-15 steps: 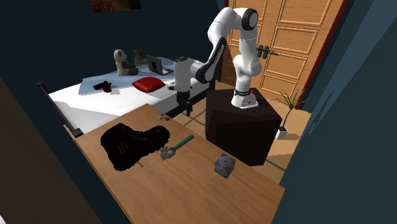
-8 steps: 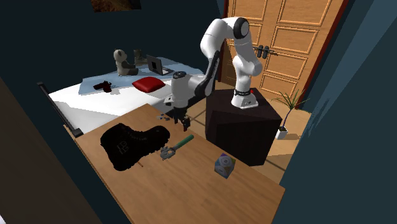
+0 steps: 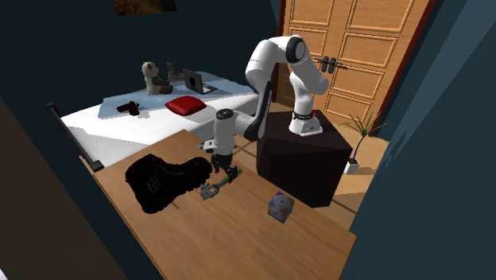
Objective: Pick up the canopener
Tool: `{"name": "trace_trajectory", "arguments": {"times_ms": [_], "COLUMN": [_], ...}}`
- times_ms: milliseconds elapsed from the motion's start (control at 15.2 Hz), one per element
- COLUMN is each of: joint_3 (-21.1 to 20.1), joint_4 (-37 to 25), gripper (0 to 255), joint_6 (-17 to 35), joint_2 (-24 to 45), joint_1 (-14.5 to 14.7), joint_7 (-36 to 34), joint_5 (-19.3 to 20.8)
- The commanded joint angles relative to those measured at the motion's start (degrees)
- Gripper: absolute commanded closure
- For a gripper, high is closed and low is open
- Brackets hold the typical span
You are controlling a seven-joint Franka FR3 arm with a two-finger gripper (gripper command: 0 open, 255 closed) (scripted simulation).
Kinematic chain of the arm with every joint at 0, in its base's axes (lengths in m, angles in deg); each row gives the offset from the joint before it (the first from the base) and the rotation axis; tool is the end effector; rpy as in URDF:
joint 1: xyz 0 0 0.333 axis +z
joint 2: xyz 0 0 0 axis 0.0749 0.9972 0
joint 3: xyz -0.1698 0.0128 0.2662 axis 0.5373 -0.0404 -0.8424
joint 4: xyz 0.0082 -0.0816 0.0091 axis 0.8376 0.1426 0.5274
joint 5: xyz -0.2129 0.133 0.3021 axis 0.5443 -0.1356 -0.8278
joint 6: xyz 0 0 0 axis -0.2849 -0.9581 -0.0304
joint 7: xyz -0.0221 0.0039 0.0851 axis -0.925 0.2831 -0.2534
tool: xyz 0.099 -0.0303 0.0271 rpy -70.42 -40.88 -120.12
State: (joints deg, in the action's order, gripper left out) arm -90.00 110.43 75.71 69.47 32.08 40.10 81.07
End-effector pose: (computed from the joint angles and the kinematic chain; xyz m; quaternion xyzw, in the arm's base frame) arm 0.5089 0.4136 0.1940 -0.9298 -0.3645 -0.0512 0.0078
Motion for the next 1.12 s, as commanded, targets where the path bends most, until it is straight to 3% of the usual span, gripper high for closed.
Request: {"name": "trace_trajectory", "arguments": {"times_ms": [0, 396, 462, 1056], "joint_3": [0.45, 1.21, 1.2, 1.21], "joint_4": [-0.86, -1.64, -1.68, -1.64], "gripper": [0, 0, 255, 255], "joint_6": [1.12, 3.19, 3.15, 3.19], "joint_2": [1.88, 4.71, 4.71, 4.71], "joint_1": [0.38, 0.95, 0.96, 0.95], "joint_7": [-0.14, -0.65, -0.65, -0.65], "joint_5": [0.56, 1.25, 1.25, 1.25]}}
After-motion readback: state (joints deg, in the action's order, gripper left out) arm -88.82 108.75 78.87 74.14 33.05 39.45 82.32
